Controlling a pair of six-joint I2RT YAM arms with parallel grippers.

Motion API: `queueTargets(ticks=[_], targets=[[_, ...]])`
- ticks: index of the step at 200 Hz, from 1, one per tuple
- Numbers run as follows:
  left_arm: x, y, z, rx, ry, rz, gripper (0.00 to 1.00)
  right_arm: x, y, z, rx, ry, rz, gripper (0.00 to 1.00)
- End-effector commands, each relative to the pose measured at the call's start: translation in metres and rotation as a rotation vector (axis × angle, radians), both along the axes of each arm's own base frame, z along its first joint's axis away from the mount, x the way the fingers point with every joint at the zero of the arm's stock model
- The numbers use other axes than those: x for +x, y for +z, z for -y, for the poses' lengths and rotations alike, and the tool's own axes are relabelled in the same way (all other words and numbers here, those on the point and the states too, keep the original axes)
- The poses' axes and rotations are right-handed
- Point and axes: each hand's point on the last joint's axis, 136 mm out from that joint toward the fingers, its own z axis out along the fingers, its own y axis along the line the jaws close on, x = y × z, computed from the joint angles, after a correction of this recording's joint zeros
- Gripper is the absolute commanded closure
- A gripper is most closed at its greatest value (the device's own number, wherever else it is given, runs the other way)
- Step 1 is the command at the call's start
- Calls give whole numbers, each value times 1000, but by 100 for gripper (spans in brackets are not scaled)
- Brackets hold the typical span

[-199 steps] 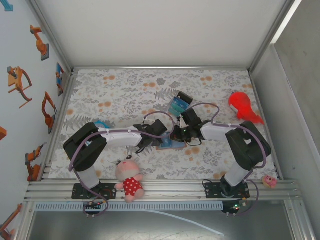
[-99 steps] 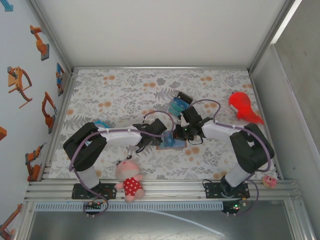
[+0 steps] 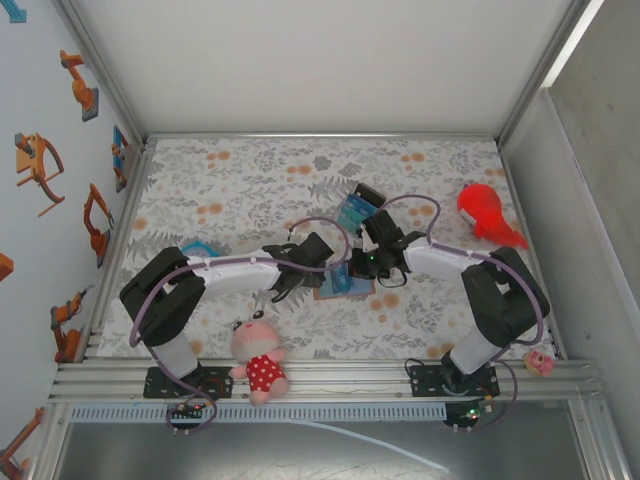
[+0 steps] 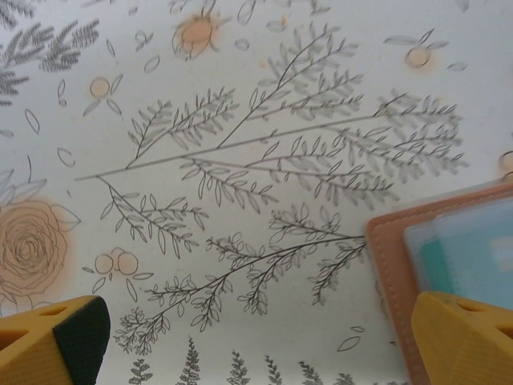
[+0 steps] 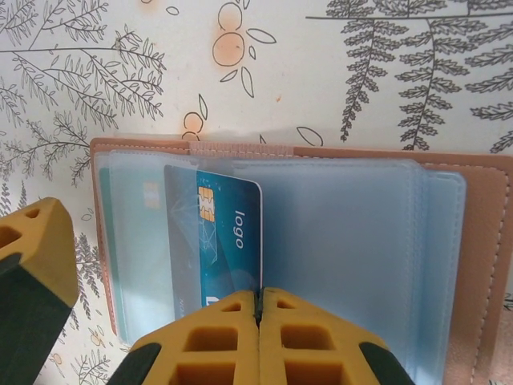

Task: Take the credit cards out of the card holder

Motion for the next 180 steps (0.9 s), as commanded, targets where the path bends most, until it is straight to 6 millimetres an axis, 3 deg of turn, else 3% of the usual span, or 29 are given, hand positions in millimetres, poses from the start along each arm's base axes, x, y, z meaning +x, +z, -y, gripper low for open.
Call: queueTargets(ticks=[1, 80, 142, 180], targets=[[6, 24, 16, -35, -50, 46, 3, 2, 5, 6, -25, -4, 10, 100], [3, 1, 45, -59, -118, -9, 3, 0, 4, 4, -7, -7, -2, 100], [-9, -26, 34, -3, -121, -75, 3, -3, 2, 12, -39, -18, 2, 100], [-13, -33, 26, 24, -112, -88, 3, -2, 7, 19, -44, -32, 11, 100]])
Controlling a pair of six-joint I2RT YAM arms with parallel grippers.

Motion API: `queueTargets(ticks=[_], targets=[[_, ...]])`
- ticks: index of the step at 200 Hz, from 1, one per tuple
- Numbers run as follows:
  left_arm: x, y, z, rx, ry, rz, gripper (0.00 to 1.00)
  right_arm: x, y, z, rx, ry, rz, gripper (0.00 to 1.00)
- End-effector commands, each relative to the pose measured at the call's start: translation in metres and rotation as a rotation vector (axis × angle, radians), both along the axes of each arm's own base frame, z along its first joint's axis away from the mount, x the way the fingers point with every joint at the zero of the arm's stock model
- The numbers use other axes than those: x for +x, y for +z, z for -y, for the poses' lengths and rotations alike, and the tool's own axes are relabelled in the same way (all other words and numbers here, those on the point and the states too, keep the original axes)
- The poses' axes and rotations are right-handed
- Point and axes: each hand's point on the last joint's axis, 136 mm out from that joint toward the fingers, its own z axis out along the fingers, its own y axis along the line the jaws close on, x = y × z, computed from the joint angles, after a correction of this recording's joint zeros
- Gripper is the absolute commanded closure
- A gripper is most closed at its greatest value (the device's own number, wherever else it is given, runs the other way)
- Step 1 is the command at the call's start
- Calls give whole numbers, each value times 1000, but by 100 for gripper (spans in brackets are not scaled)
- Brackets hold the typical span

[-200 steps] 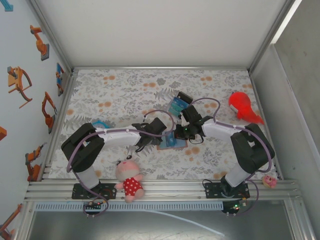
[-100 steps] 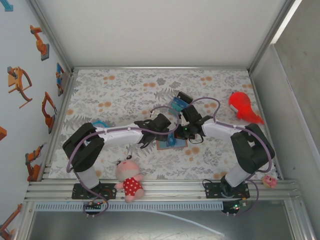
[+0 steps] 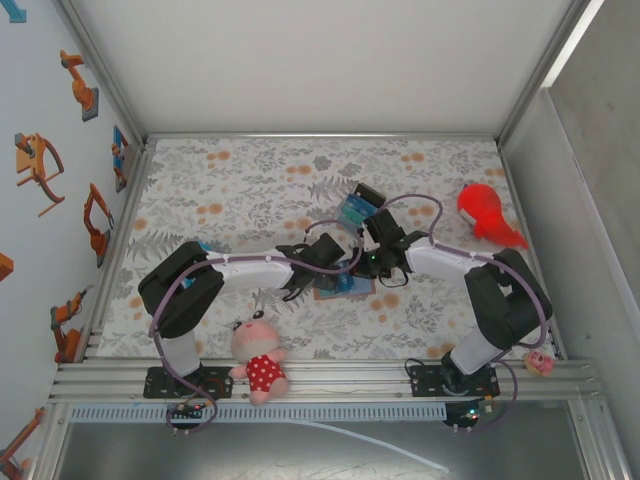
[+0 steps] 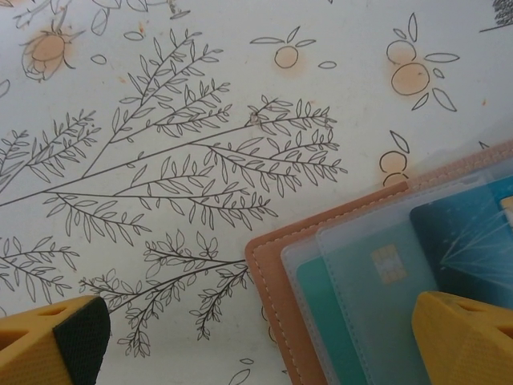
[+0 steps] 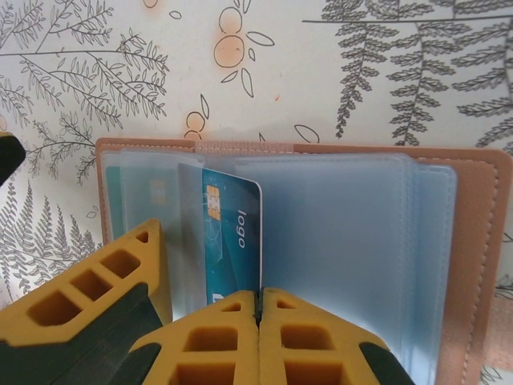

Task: Take the credit cards out of the card holder

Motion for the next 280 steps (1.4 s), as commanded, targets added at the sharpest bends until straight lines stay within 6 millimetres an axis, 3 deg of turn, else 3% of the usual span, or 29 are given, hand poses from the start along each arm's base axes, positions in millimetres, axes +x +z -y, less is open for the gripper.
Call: queueTargets(ticks=[1, 59, 102, 149, 182, 212, 280], targets=[[-9, -14, -11, 56, -9, -33, 3, -2, 1, 15, -45, -23, 7, 100], [-9, -18, -9, 58, -11, -38, 3, -1, 8, 4, 40, -21, 10, 100], [-9, -20, -11, 65, -12, -42, 3, -2, 17, -6, 123, -18, 20, 83], [-10, -19, -10, 56, -10, -45, 3, -1, 16, -18, 212, -20, 11, 79], [-9, -16, -8, 45, -11, -39, 3, 0, 11, -22, 232, -27, -5, 82], [-9, -13, -9, 39, -6, -34, 3, 0, 8, -16, 189, -35, 1, 100], [-2, -11, -24, 24, 32, -35, 3, 1, 24, 2, 108, -33, 62, 100]])
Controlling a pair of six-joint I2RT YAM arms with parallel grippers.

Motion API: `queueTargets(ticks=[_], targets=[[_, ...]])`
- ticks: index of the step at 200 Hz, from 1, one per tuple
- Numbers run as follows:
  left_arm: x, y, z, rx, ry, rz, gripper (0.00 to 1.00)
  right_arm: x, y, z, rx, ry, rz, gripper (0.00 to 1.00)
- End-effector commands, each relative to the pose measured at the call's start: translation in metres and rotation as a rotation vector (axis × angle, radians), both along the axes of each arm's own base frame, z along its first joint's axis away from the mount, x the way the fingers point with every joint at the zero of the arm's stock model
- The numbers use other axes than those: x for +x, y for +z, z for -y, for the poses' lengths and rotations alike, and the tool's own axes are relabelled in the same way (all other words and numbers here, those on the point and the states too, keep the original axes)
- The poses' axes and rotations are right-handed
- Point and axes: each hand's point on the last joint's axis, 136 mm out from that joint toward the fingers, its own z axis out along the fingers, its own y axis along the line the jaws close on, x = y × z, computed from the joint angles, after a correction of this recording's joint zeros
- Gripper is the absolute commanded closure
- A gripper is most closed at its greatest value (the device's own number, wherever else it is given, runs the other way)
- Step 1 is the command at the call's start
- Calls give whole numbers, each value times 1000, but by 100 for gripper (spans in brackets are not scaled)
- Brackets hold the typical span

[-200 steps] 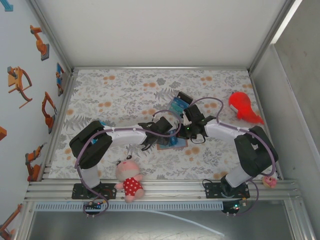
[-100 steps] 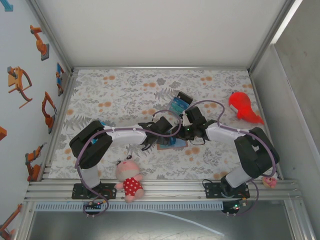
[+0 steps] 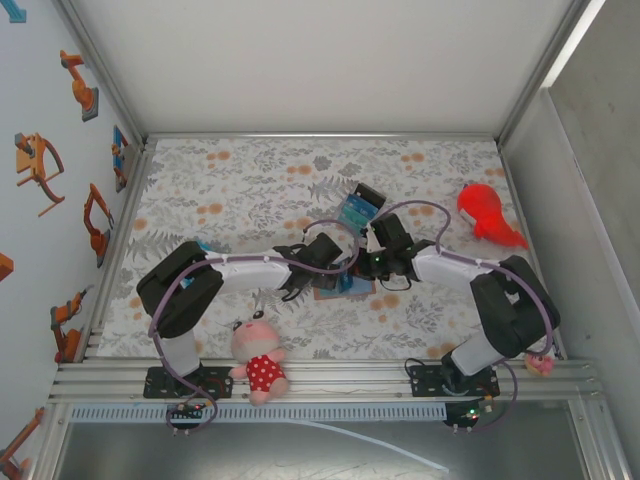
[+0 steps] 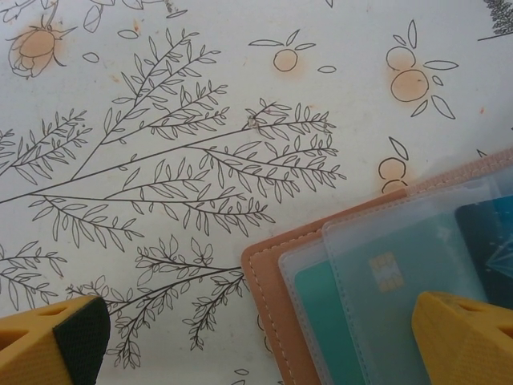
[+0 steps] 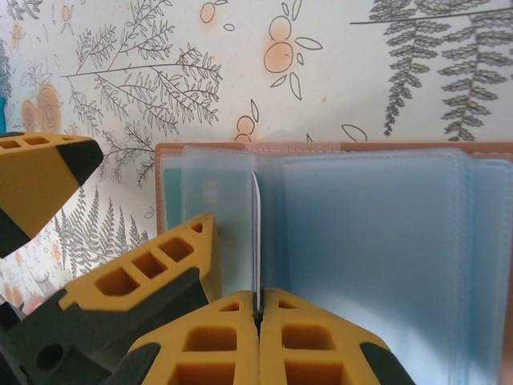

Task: Take the credit cards out of the card holder

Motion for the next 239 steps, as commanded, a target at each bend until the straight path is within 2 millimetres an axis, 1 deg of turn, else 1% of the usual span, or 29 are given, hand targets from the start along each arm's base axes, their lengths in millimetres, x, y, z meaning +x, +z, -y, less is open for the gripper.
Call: queueTargets(ticks=[1, 24, 47, 61, 86, 124, 165, 184, 202, 239], targets=[[-5, -8, -24, 62, 20, -30, 3, 4, 15, 11, -38, -6, 49, 100], [-3, -4, -26, 67, 10, -18, 3, 6, 28, 14, -46, 3, 90, 100], [-1, 3, -25, 68, -7, 1, 3, 10, 41, 21, -94, 25, 137, 100], [1, 9, -24, 60, -15, 16, 3, 12, 48, 25, -127, 44, 169, 100], [3, 23, -23, 37, -15, 42, 3, 24, 67, 32, -200, 74, 250, 100], [5, 49, -25, -11, 14, 86, 3, 54, 94, 42, -332, 113, 386, 100], [8, 80, -43, -42, 88, 173, 3, 92, 118, 41, -442, 189, 521, 100], [9, 92, -51, -69, 124, 215, 3, 110, 125, 41, -499, 231, 570, 100], [11, 100, -61, -89, 161, 243, 3, 127, 126, 41, -552, 265, 595, 100], [11, 110, -79, -114, 209, 276, 3, 157, 123, 38, -630, 346, 643, 100]])
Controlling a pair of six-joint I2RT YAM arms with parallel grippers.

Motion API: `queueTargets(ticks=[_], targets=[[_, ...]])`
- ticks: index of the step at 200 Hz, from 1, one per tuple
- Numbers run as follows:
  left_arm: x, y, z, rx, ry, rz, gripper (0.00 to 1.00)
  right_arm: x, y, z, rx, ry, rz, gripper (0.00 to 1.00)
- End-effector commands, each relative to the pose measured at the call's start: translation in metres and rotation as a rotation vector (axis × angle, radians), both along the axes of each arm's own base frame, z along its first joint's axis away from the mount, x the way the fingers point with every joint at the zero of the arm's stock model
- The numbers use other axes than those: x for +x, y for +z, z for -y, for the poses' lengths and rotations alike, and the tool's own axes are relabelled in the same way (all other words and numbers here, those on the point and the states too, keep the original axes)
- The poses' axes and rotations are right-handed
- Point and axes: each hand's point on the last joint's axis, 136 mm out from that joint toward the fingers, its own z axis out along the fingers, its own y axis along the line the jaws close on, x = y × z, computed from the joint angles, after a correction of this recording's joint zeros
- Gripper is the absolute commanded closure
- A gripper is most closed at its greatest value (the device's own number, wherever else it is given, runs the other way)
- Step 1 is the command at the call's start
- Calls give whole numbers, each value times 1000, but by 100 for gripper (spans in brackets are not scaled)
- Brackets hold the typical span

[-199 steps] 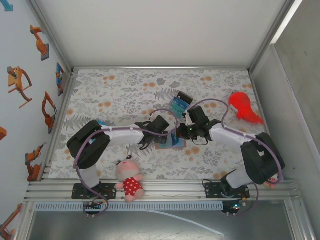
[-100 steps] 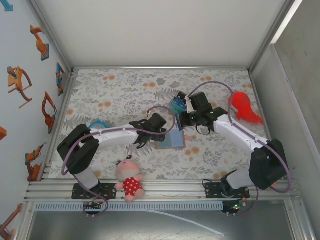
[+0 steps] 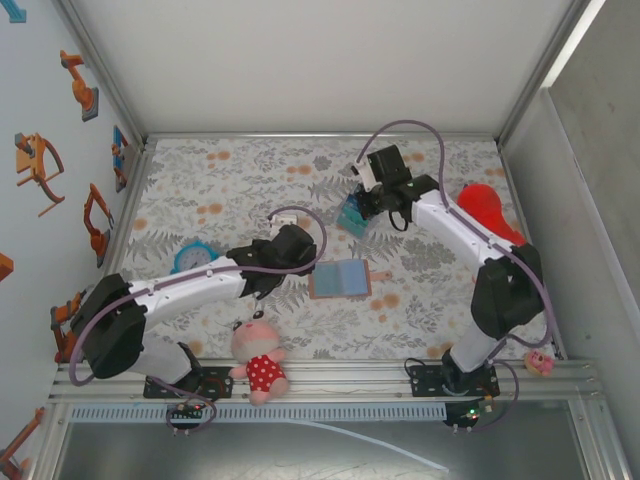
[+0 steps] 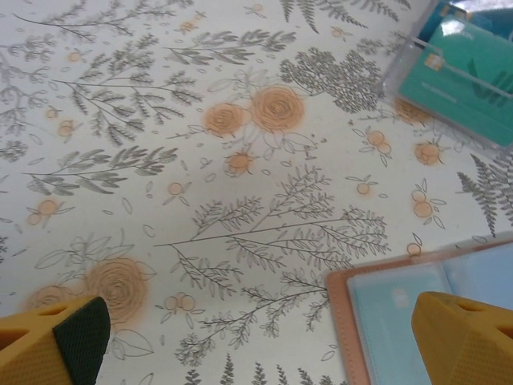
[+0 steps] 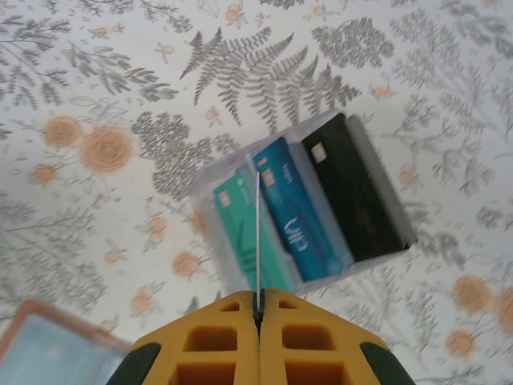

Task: Take the credit cards out of the card holder

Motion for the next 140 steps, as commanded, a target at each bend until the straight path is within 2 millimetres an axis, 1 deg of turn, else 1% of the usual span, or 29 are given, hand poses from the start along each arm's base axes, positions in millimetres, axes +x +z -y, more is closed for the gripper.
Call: queueTargets(ticks=[1, 30, 60, 89, 114, 140], targets=[[1, 7, -21, -4, 66, 29, 3, 17, 3, 6, -112, 63, 52, 100], [-1, 10, -33, -24, 91, 41, 3, 33, -7, 1, -160, 111, 67, 100], [-3, 8, -41, -38, 111, 41, 3, 46, -17, 0, -182, 135, 59, 100], [-4, 6, -46, -28, 120, 34, 3, 51, -27, -2, -175, 160, 37, 100], [-4, 10, -47, -32, 121, 42, 3, 54, -33, 0, -172, 161, 18, 100], [-3, 11, -50, -28, 128, 46, 3, 51, -39, -1, -141, 181, -15, 100]])
